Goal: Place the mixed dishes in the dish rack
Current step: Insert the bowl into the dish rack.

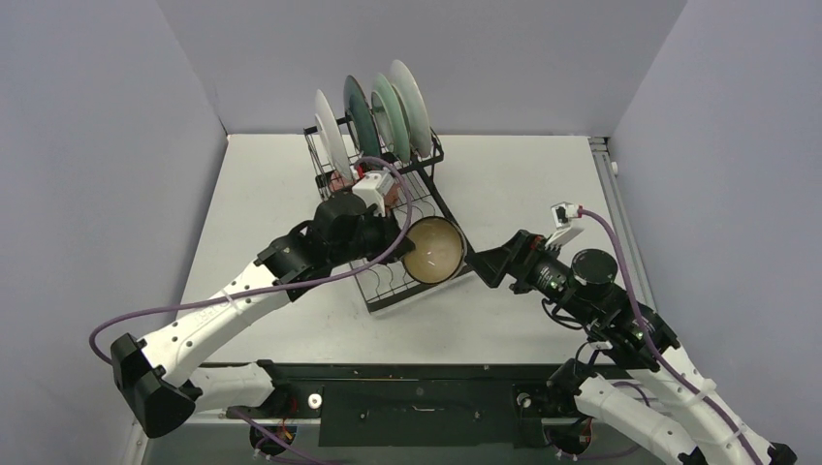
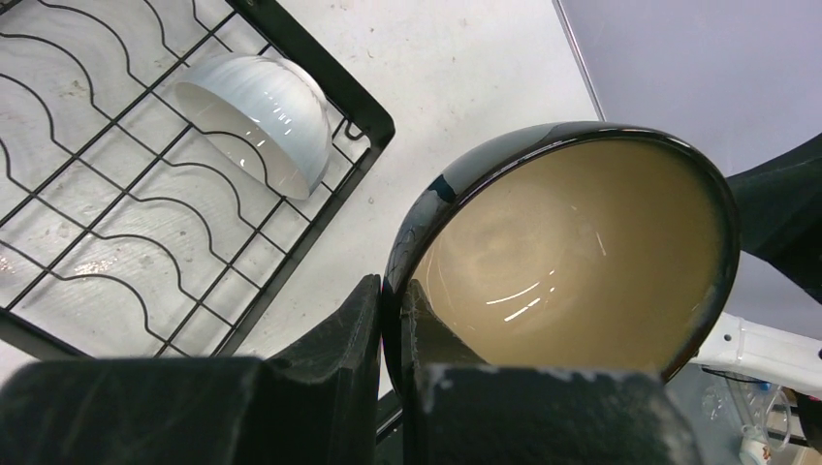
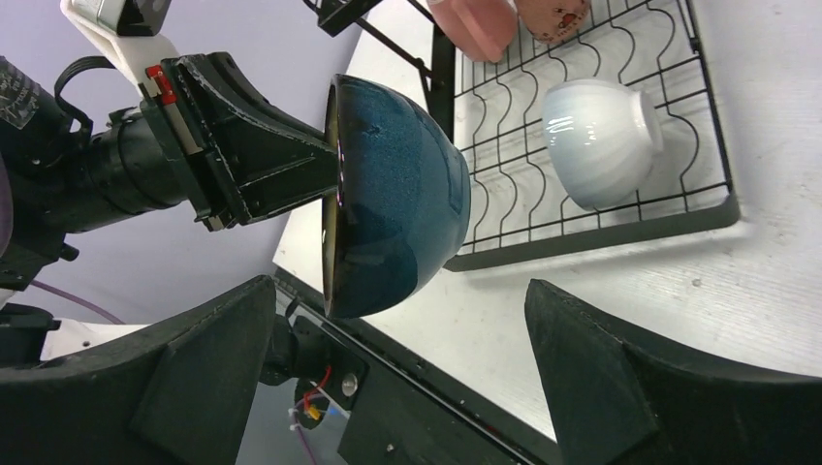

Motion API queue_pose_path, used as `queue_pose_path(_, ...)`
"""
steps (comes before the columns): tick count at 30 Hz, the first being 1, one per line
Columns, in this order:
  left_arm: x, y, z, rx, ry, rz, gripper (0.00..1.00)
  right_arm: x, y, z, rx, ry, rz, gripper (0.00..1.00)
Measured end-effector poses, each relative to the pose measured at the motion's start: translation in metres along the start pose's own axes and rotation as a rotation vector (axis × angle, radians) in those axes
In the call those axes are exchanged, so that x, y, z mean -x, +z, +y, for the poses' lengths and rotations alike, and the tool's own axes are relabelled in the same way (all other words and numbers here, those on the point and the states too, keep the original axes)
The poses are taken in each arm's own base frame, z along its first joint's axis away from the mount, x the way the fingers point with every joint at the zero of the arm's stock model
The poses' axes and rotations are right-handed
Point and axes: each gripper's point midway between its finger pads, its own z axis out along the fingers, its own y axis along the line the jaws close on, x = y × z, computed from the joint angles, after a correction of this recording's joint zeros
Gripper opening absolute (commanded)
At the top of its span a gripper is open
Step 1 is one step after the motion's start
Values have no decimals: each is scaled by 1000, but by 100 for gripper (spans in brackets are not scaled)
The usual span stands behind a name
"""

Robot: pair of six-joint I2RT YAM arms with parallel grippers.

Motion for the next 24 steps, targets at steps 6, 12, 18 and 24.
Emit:
queue_pose_path(6, 8, -12, 12, -5, -37, -21, 0, -3, 12, 14, 44, 28, 12, 95)
queue_pose_path(12, 9, -16, 16, -22, -73, -11, 0, -7, 24, 32, 100, 50, 27, 96)
queue_pose_path(18, 6, -20, 20, -45, -117, 8, 0, -17, 38, 39, 109, 63, 62, 96)
queue_pose_path(24, 11, -25, 22, -65, -156, -1, 0, -16, 45, 41, 103, 90, 52, 96)
